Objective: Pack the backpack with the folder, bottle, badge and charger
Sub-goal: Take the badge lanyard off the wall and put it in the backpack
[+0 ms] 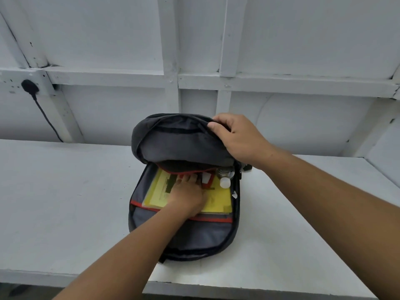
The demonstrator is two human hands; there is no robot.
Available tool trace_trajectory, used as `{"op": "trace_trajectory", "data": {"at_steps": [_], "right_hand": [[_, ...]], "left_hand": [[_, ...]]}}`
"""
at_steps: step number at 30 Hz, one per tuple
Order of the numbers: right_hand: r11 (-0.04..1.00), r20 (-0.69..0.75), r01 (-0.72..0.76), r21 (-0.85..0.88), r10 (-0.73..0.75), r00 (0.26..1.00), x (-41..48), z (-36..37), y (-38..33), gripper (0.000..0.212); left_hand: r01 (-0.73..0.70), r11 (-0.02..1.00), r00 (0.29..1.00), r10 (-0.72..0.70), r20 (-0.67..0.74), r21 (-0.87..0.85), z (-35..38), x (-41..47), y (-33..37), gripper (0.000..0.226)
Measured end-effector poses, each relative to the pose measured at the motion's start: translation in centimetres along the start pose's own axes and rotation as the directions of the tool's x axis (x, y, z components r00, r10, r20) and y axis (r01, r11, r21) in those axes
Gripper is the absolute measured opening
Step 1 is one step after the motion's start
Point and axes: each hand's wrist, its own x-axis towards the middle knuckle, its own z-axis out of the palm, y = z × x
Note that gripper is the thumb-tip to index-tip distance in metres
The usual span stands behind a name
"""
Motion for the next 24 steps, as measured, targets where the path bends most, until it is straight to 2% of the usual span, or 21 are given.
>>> {"op": "trace_trajectory", "data": {"at_steps": [8, 11, 14, 16, 17, 18, 19, 20, 21, 22, 23, 24], "right_hand": [[1.000, 0.045, 0.004, -0.011, -0.004, 0.999, -0.9, 0.1, 0.1, 0.021], [1.000, 0.054, 0.004, -0.025, -0.003, 0.999, -1.2, 0.3, 0.3, 0.020], [1.000, 0.073, 0.011, -0.030, -0.008, 0.997, -1.6, 0.5, 0.8, 0.020], [1.000, 0.082, 0.026, 0.000, -0.026, 0.996, -2.0, 0.5, 1.2, 0.021], [0.999, 0.085, 0.038, 0.022, -0.040, 0.996, -2.3, 0.6, 1.5, 0.021], [0.998, 0.089, 0.052, 0.038, -0.055, 0.995, -2.8, 0.7, 1.8, 0.021], [0.997, 0.101, 0.072, 0.042, -0.076, 0.992, -3.3, 0.8, 2.2, 0.020], [0.994, 0.126, 0.104, 0.027, -0.106, 0.986, -3.8, 0.9, 2.5, 0.019], [0.989, 0.158, 0.149, -0.008, -0.146, 0.977, -4.4, 1.0, 2.8, 0.019], [0.979, 0.189, 0.197, -0.046, -0.185, 0.964, -5.0, 1.2, 3.3, 0.019], [0.969, 0.216, 0.236, -0.069, -0.217, 0.952, -5.8, 1.5, 3.9, 0.019], [0.964, 0.235, 0.258, -0.070, -0.235, 0.943, -6.7, 1.9, 4.5, 0.020]], "left_hand": [[-0.012, 1.000, 1.000, 0.012, 0.000, 0.020, 0.6, 4.6, 1.3, 0.050], [-0.024, 1.000, 0.997, 0.025, 0.067, -0.017, 0.5, 5.5, 1.0, 0.049], [0.082, 0.990, 0.994, -0.073, 0.081, -0.116, -1.4, 3.3, 2.1, 0.054], [0.073, 0.969, 0.997, -0.072, 0.013, -0.235, -3.4, -1.0, 2.5, 0.055], [0.019, 0.947, 0.998, -0.040, -0.058, -0.321, -4.6, -3.9, 2.4, 0.049], [-0.069, 0.914, 0.982, -0.010, -0.191, -0.400, -6.0, -6.9, 2.0, 0.039], [-0.166, 0.870, 0.930, -0.018, -0.367, -0.465, -7.6, -9.9, 1.3, 0.029], [-0.263, 0.834, 0.830, -0.060, -0.555, -0.485, -9.3, -12.3, 0.3, 0.021], [-0.342, 0.824, 0.697, -0.099, -0.710, -0.451, -10.9, -14.0, -0.9, 0.018], [-0.374, 0.833, 0.601, -0.118, -0.790, -0.409, -12.4, -14.9, -2.0, 0.016], [-0.369, 0.854, 0.565, -0.109, -0.818, -0.368, -13.4, -15.3, -3.2, 0.015], [-0.337, 0.881, 0.585, -0.080, -0.807, -0.332, -13.7, -15.1, -4.2, 0.019]]}}
